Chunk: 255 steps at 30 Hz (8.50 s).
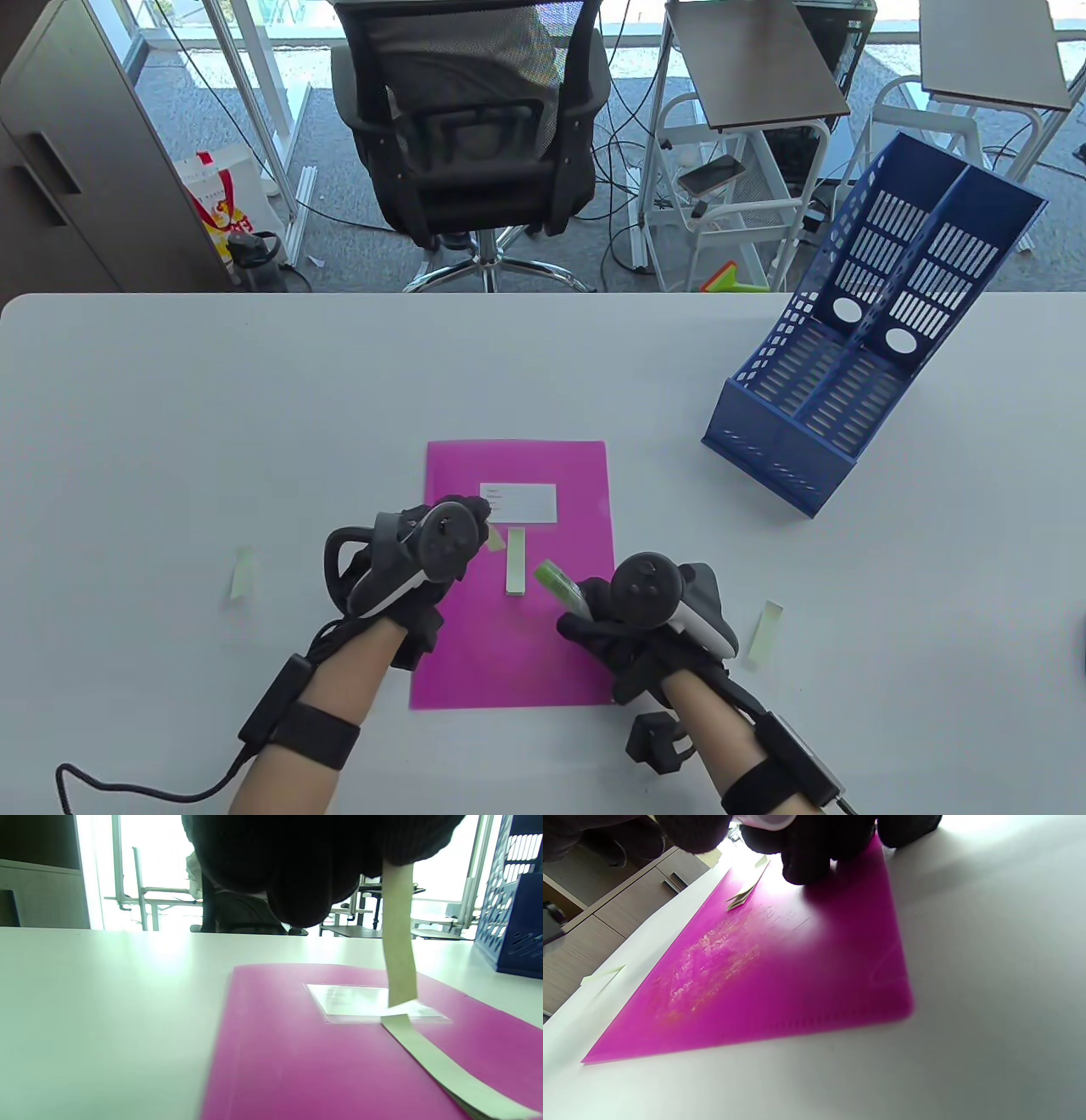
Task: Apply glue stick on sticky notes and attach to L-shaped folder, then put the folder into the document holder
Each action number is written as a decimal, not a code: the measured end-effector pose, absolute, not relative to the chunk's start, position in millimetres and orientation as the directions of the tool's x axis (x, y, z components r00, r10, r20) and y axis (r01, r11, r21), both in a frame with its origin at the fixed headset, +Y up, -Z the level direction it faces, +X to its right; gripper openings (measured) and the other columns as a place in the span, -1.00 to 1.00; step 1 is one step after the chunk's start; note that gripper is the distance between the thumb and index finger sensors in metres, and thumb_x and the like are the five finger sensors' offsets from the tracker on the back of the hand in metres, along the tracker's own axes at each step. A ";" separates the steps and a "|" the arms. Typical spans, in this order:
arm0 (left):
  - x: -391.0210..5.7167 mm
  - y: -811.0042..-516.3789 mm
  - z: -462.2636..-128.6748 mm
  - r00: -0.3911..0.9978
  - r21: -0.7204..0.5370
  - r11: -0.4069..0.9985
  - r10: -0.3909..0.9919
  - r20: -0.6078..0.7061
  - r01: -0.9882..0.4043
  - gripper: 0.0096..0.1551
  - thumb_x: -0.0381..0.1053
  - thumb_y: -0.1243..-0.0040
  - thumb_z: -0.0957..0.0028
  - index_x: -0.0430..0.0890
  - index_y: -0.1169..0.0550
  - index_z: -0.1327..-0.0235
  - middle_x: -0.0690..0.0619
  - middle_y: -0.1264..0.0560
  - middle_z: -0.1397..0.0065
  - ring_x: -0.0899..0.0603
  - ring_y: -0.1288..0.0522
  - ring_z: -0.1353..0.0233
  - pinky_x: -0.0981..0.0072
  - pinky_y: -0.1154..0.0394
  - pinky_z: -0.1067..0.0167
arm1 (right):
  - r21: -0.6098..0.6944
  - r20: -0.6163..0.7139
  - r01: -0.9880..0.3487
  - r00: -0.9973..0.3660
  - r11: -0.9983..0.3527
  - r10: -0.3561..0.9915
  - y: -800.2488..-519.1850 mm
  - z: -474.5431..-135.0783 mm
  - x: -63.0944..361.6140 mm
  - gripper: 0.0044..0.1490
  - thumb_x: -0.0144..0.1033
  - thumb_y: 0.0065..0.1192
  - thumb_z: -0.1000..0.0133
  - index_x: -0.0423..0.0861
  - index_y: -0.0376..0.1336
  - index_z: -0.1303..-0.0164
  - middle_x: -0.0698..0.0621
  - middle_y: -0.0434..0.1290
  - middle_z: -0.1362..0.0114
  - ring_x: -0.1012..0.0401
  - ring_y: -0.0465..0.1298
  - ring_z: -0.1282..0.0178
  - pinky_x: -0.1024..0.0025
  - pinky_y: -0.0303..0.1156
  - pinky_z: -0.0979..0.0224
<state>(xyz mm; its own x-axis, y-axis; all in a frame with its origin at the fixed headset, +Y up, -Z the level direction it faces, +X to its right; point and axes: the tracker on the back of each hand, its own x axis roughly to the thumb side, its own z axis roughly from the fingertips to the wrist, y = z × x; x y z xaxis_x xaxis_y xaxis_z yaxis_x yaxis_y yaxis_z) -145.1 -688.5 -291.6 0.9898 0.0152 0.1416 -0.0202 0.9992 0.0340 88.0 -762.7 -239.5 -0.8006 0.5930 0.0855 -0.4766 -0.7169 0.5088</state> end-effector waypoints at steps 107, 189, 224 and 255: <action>-337.0 -710.6 -246.2 0.995 -0.323 0.942 -0.096 0.011 0.095 -0.28 0.32 -0.17 0.03 0.20 -0.32 -0.43 0.12 -0.36 -0.55 0.04 -0.50 -0.39 0.17 -0.53 -0.27 | 0.499 0.055 -0.500 -0.797 -0.708 0.602 -762.6 -242.0 91.3 -0.38 0.03 0.00 -0.31 -0.04 0.10 -0.51 0.02 0.31 -0.59 0.05 0.15 -0.65 0.00 0.12 -0.59; -167.0 -763.8 -276.0 0.911 -0.524 0.852 0.215 0.353 0.002 -0.64 0.21 -0.16 -0.05 0.10 -0.59 0.00 0.11 -0.61 0.11 0.10 -0.64 0.23 0.37 -0.58 0.20 | 0.226 0.639 0.220 -0.769 -0.949 -0.026 -709.1 -211.1 -34.6 -0.35 -0.03 0.21 -0.19 0.01 0.23 -0.48 -0.03 0.52 -0.02 0.07 0.48 -0.10 0.00 0.36 -0.38; -171.4 -768.6 -276.7 0.901 -0.556 0.830 0.277 0.334 -0.049 -0.67 0.13 -0.12 -0.09 0.09 -0.55 -0.04 0.11 -0.57 0.10 0.12 -0.60 0.23 0.39 -0.57 0.19 | 0.215 0.688 0.184 -0.725 -0.959 0.015 -712.6 -206.9 -32.9 -0.39 -0.11 0.17 -0.17 -0.07 0.26 -0.41 -0.08 0.60 0.01 0.06 0.55 -0.02 0.04 0.44 -0.30; -172.9 -770.3 -278.3 0.900 -0.562 0.825 0.290 0.325 -0.063 -0.67 0.14 -0.14 -0.08 0.10 -0.56 -0.03 0.11 -0.57 0.11 0.12 -0.61 0.25 0.40 -0.58 0.23 | 0.198 0.670 0.136 -0.742 -0.971 0.032 -712.8 -221.2 -40.6 -0.39 -0.12 0.17 -0.16 -0.06 0.26 -0.41 -0.09 0.60 -0.02 0.04 0.55 -0.06 0.01 0.42 -0.34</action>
<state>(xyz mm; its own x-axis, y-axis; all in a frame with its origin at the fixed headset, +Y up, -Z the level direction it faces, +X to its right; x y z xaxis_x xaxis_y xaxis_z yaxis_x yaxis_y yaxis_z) -172.9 -770.3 -278.3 0.9000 0.2902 0.3251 -0.0631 0.8249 -0.5618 -40.6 -712.8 -221.2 -0.7419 0.0322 0.6698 0.1362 -0.9708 0.1976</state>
